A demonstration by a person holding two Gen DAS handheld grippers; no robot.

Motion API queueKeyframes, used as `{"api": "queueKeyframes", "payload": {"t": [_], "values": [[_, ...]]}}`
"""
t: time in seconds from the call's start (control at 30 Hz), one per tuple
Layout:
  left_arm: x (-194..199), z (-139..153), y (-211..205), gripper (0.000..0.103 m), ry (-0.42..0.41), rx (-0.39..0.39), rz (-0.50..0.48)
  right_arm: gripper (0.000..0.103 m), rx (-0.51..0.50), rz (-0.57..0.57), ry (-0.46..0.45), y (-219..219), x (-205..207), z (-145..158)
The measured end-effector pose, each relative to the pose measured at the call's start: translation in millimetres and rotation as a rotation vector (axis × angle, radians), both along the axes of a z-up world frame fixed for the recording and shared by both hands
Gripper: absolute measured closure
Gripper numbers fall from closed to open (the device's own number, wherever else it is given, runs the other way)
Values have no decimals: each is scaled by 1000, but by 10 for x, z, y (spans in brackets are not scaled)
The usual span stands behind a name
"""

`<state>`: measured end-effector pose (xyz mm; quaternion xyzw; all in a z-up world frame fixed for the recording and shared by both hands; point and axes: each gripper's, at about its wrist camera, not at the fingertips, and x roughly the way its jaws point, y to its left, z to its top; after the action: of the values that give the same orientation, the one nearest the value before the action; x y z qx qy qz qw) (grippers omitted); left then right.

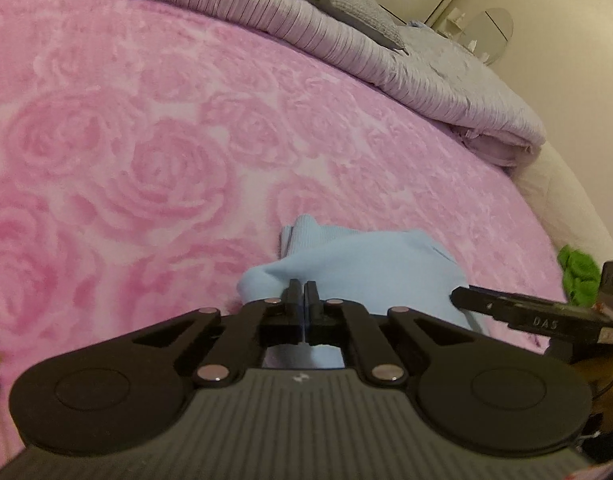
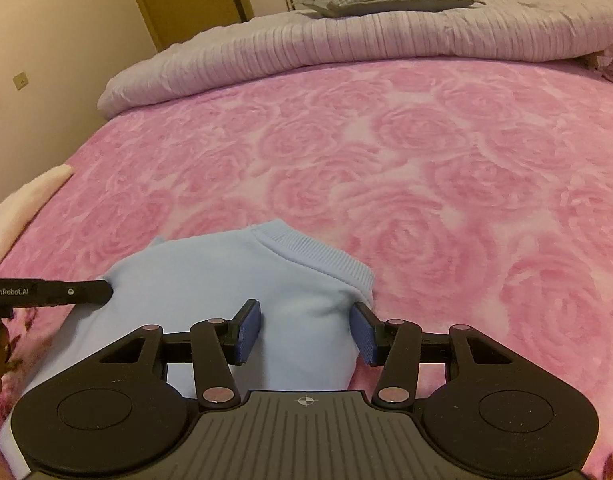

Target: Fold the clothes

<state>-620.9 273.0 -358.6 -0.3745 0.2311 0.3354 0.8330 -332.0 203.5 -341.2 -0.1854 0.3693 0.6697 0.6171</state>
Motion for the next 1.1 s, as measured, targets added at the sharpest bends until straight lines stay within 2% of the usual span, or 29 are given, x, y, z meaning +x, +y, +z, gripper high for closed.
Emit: {"api": "queueKeyframes", "payload": {"t": [0.13, 0.3, 0.4, 0.47, 0.53, 0.63, 0.67, 0.73, 0.83, 1.1], "values": [[-24, 168, -162, 100, 8, 39, 8, 53, 23, -18, 0, -150, -27, 166], [-217, 368, -798, 100, -27, 52, -20, 53, 73, -14, 18, -655, -149, 416], [-275, 285, -1186, 99, -7, 23, -35, 53, 67, 21, 11, -1087, -353, 441], [-272, 146, -1340, 100, 27, -17, -15, 53, 42, 47, -5, -1322, -511, 353], [-246, 186, -1366, 100, 46, -19, 14, 53, 3, 64, -30, -1446, -649, 199], [-205, 253, -1402, 101, 75, -20, 58, 53, 1, 48, -61, -1494, -735, 87], [-192, 275, -1414, 100, 84, -21, 73, 53, -10, 28, -47, -1503, -730, 152], [-144, 454, -1540, 95, 159, 25, 80, 53, 3, 5, -6, -1571, -701, 288], [-122, 590, -1765, 92, 231, 66, 108, 53, 36, -3, 1, -1768, -702, 467], [-35, 805, -2369, 85, 342, 133, 141, 53, 31, -52, -15, -2250, -694, 591]]}}
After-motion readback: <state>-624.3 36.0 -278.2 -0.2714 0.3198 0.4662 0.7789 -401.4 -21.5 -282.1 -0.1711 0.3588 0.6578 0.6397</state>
